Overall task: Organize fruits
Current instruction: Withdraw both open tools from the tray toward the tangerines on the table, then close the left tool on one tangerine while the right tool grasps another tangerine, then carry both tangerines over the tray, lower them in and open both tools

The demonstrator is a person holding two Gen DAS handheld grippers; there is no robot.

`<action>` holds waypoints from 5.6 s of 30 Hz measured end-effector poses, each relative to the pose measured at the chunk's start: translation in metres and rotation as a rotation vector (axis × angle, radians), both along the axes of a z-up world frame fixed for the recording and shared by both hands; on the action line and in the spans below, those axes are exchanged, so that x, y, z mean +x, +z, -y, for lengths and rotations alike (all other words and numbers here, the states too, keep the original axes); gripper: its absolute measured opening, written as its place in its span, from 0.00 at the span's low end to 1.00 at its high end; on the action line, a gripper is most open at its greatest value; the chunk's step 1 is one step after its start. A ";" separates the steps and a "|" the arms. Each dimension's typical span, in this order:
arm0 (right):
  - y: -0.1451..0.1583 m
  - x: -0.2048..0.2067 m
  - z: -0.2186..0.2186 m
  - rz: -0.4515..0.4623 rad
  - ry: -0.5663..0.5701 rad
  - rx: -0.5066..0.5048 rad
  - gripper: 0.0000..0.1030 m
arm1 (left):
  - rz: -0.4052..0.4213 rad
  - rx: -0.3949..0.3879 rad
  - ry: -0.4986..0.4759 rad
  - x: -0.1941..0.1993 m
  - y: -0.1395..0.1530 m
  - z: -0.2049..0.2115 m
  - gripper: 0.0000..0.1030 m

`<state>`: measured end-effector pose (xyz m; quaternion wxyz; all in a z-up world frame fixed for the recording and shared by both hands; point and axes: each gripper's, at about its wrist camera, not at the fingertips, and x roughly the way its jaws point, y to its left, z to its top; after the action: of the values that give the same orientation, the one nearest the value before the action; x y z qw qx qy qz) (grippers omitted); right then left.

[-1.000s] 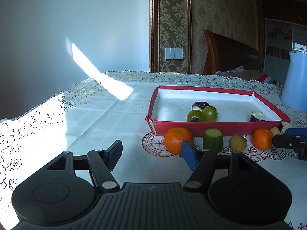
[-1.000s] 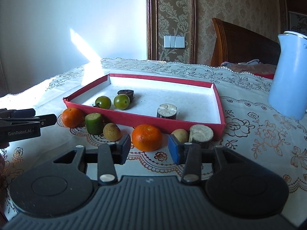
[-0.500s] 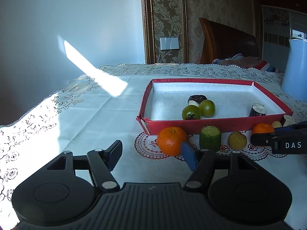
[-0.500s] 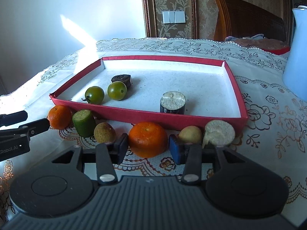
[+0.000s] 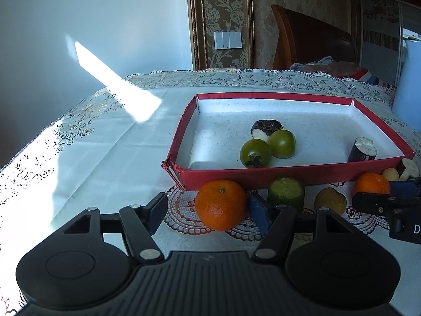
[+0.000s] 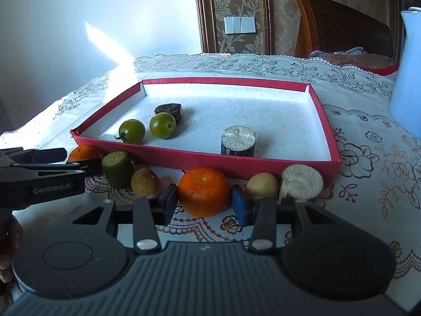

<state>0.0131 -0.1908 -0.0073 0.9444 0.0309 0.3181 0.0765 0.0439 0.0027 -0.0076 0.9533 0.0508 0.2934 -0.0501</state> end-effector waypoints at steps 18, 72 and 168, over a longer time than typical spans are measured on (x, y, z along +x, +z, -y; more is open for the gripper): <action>0.000 0.001 -0.005 -0.003 -0.006 -0.033 0.40 | -0.034 0.022 0.042 0.019 -0.002 0.010 0.65; -0.001 0.000 -0.021 -0.003 -0.066 -0.105 0.39 | -0.014 -0.002 0.021 0.015 -0.004 0.009 0.55; 0.034 0.022 -0.005 0.137 -0.066 -0.018 0.38 | 0.149 -0.040 0.056 0.016 0.035 0.034 0.41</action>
<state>0.0350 -0.1860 0.0265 0.9663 0.0277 0.2520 0.0445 0.0602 -0.0313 0.0273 0.9744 0.0270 0.2216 -0.0252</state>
